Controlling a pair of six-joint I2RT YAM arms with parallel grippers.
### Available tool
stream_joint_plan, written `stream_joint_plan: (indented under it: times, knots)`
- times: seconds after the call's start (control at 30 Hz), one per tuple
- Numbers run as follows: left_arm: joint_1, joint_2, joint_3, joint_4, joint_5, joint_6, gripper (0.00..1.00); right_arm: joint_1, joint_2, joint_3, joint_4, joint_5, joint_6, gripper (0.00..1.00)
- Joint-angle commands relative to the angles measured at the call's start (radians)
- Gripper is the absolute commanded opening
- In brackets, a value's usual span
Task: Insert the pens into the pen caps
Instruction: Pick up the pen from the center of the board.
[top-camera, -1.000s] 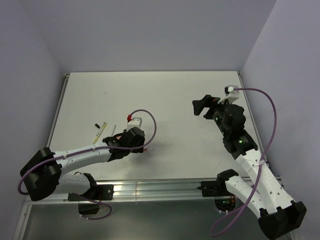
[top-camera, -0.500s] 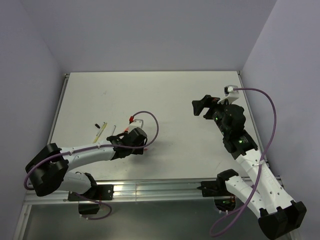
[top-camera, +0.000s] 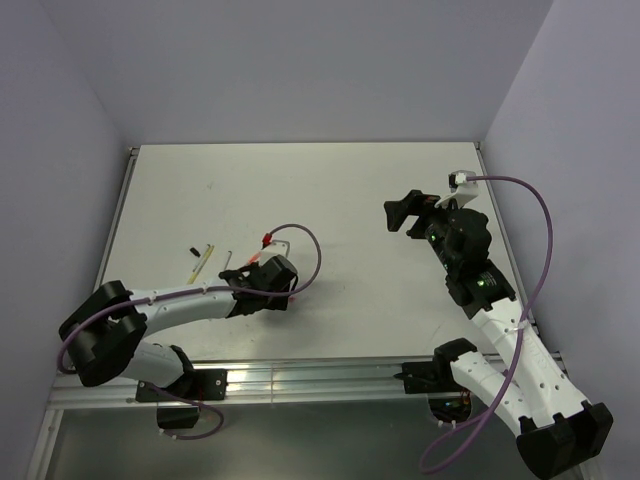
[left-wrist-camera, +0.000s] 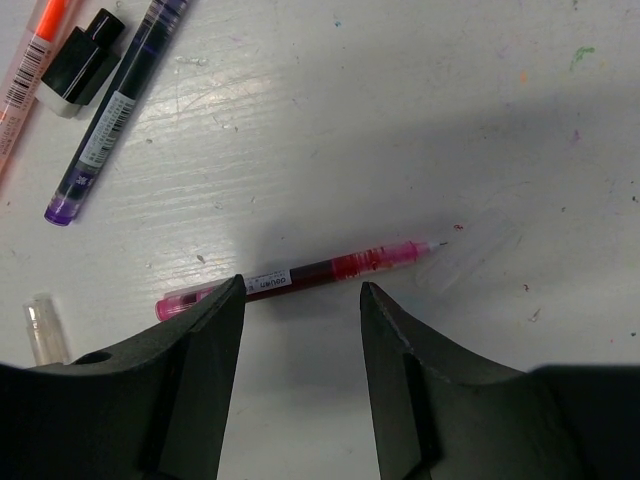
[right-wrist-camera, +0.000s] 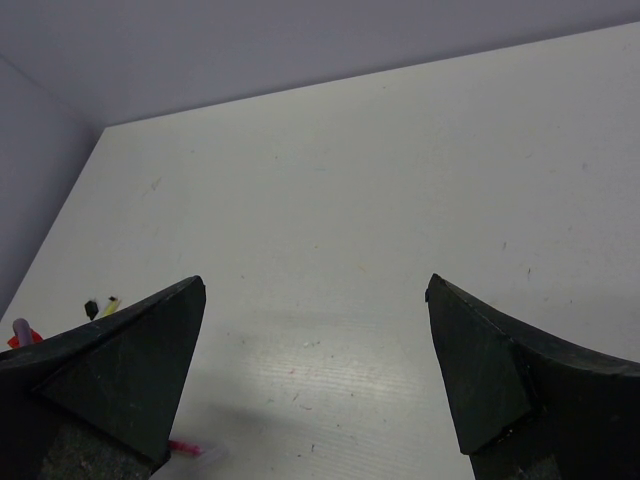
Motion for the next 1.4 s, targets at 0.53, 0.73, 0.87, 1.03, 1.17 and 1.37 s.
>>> stream_joint_plan:
  times: [0.53, 0.73, 0.87, 1.03, 1.17, 1.37]
  knots:
    - [-0.004, 0.072, 0.065, -0.012, 0.002, 0.038, 0.53, -0.003, -0.016, 0.027, -0.003, 0.002, -0.018, 0.99]
    - [-0.004, 0.081, 0.068, -0.012, 0.007, 0.036, 0.53, -0.003, -0.018, 0.027, -0.004, 0.001, -0.018, 0.99]
    - [-0.004, 0.093, 0.07, -0.012, 0.005, 0.036, 0.53, -0.004, -0.018, 0.027, -0.004, 0.001, -0.017, 0.99]
    - [-0.006, 0.121, 0.076, -0.004, 0.011, 0.036, 0.52, -0.003, -0.016, 0.029, -0.004, -0.001, -0.02, 0.99]
    - [-0.006, 0.127, 0.079, 0.001, 0.014, 0.039, 0.52, -0.003, -0.015, 0.027, -0.006, -0.002, -0.021, 0.99]
    - [-0.006, 0.154, 0.099, 0.001, 0.023, 0.042, 0.5, -0.003, -0.013, 0.029, -0.004, -0.001, -0.02, 0.99]
